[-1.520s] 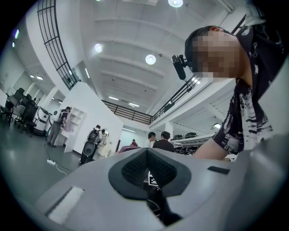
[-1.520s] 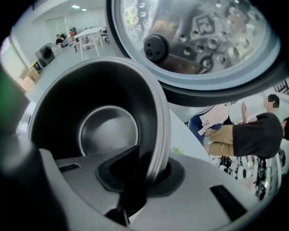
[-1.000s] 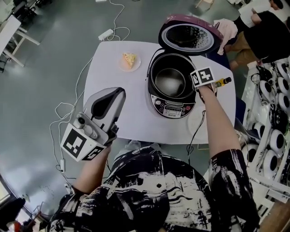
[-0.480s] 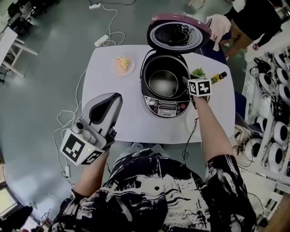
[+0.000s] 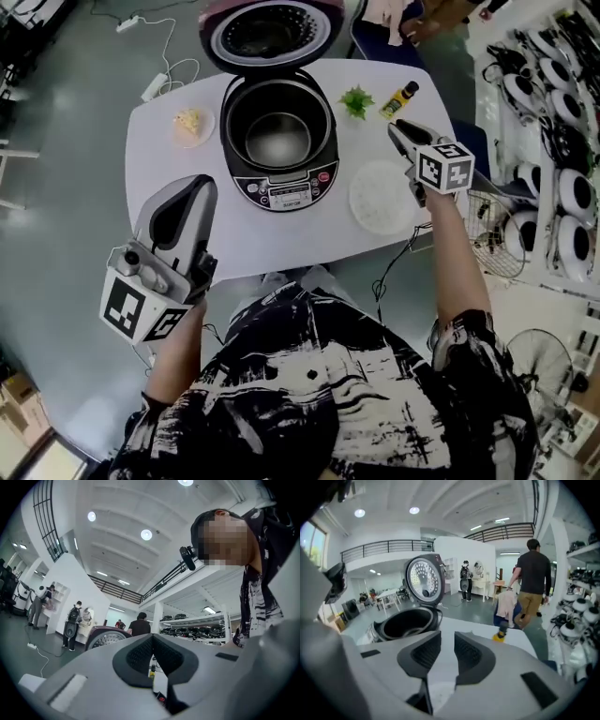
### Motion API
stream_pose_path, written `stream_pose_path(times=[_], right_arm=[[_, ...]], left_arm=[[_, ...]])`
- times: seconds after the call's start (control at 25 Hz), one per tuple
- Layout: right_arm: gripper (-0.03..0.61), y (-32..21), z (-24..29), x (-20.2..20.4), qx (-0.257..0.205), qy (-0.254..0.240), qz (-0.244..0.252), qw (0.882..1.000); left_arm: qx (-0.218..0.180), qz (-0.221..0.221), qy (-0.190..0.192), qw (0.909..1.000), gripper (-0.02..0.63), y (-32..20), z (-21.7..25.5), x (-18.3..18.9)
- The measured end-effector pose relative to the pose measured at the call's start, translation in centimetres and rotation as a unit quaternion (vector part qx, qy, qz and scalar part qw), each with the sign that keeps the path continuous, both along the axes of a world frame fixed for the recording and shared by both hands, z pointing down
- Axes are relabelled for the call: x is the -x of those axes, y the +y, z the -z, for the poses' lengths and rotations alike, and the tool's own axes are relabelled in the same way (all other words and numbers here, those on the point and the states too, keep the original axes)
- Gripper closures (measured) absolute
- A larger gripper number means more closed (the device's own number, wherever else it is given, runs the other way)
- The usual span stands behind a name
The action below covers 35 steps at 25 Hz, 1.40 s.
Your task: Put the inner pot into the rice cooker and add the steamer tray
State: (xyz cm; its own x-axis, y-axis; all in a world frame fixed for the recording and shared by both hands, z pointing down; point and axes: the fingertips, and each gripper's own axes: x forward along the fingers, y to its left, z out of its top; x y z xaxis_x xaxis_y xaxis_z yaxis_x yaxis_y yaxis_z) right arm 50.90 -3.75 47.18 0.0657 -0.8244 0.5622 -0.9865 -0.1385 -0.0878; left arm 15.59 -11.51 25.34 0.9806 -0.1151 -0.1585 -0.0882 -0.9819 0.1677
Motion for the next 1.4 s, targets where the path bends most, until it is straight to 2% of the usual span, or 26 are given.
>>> stream_pose_path(times=[0.08, 0.16, 0.32, 0.52, 0.68, 0.84, 1.0, 1.16, 1.24, 1.32, 1.4], right_arm=[[0.489, 5.3, -1.6, -2.5, 0.046, 0.033, -0.006, 0.998], [0.478, 9.7, -5.3, -4.4, 0.101, 0.038, -0.010, 0.994], [0.466, 16.3, -14.3, -5.6, 0.184, -0.021, -0.049, 0.982], [0.466, 20.2, -22.6, -5.9, 0.252, -0.082, -0.100, 0.959], [0.466, 20.6, -25.9, -6.0, 0.271, -0.125, -0.112, 0.948], [0.467, 20.7, -27.9, -6.0, 0.295, -0.128, -0.114, 0.940], [0.552, 21.1, -29.1, -6.1, 0.318, -0.133, -0.133, 0.929], [0.577, 21.6, -29.0, -6.3, 0.328, -0.159, -0.187, 0.912], [0.578, 21.8, -28.5, -6.1, 0.332, -0.171, -0.196, 0.907], [0.578, 21.5, -27.4, -6.1, 0.321, -0.187, -0.198, 0.907], [0.578, 20.6, -25.4, -6.4, 0.301, -0.192, -0.194, 0.914]], left_arm=[[0.003, -0.022, -0.004, 0.9998, 0.609, 1.1, -0.7, -2.1], [0.004, -0.039, -0.009, 0.9992, 0.609, 2.2, -1.6, -4.0], [0.002, -0.067, -0.025, 0.9975, 0.609, 4.2, -2.6, -7.0], [-0.004, -0.078, -0.046, 0.9959, 0.609, 5.6, -3.1, -9.0], [-0.004, -0.070, -0.060, 0.9957, 0.609, 5.8, -3.9, -9.2], [0.001, -0.056, -0.071, 0.9959, 0.609, 5.7, -4.6, -8.9], [0.003, -0.047, -0.073, 0.9962, 0.609, 5.7, -4.8, -8.6], [0.004, -0.041, -0.073, 0.9965, 0.609, 5.6, -4.7, -8.2], [0.005, -0.040, -0.069, 0.9968, 0.609, 5.5, -4.5, -8.0], [0.005, -0.041, -0.063, 0.9972, 0.609, 5.5, -4.2, -7.9], [0.005, -0.042, -0.055, 0.9976, 0.609, 5.4, -3.9, -7.7]])
